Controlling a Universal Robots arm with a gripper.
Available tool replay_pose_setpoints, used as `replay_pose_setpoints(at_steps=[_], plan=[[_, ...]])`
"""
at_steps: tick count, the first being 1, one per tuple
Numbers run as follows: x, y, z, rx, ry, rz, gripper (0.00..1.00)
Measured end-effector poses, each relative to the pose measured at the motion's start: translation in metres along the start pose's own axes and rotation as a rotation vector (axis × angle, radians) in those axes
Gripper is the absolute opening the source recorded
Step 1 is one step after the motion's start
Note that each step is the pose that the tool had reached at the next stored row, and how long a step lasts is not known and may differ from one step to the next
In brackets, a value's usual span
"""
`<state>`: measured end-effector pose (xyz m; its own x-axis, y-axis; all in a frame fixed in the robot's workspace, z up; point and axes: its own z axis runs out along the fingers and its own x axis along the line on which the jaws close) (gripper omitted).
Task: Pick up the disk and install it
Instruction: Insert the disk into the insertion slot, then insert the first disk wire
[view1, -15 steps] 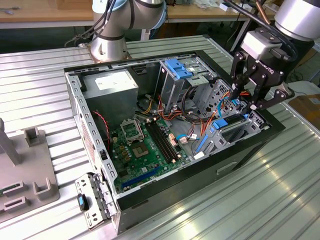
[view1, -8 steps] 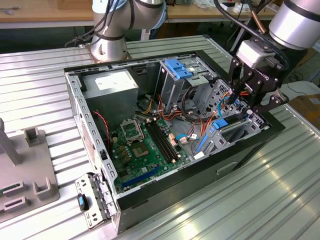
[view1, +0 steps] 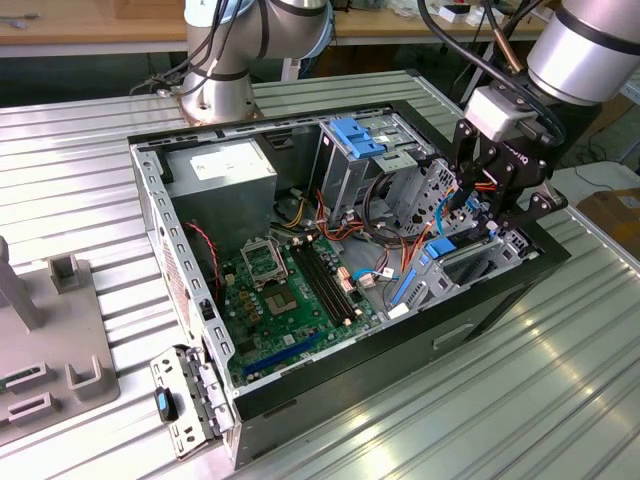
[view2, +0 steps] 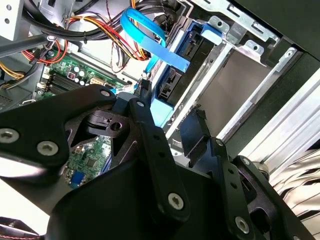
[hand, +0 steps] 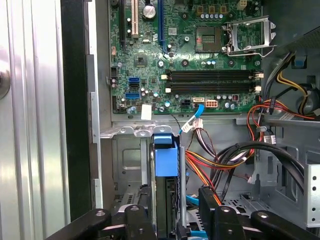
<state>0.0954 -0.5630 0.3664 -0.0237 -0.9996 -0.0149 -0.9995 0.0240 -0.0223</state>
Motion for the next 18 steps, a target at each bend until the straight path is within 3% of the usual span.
replay_pose_setpoints(at_steps=[11,12,16,18], plan=[[0.0000,0.0000,0.0002,0.0000,0.0000,0.000,0.50],[-0.0023,-0.0102,-0.0080,-0.0034,0.0002,0.000,0.50],[-0.0029,-0.0330,-0.0080,-0.0126,0.0003,0.000,0.50],[-0.0028,-0.0357,-0.0054,-0.0174,0.0002,0.000,0.50]])
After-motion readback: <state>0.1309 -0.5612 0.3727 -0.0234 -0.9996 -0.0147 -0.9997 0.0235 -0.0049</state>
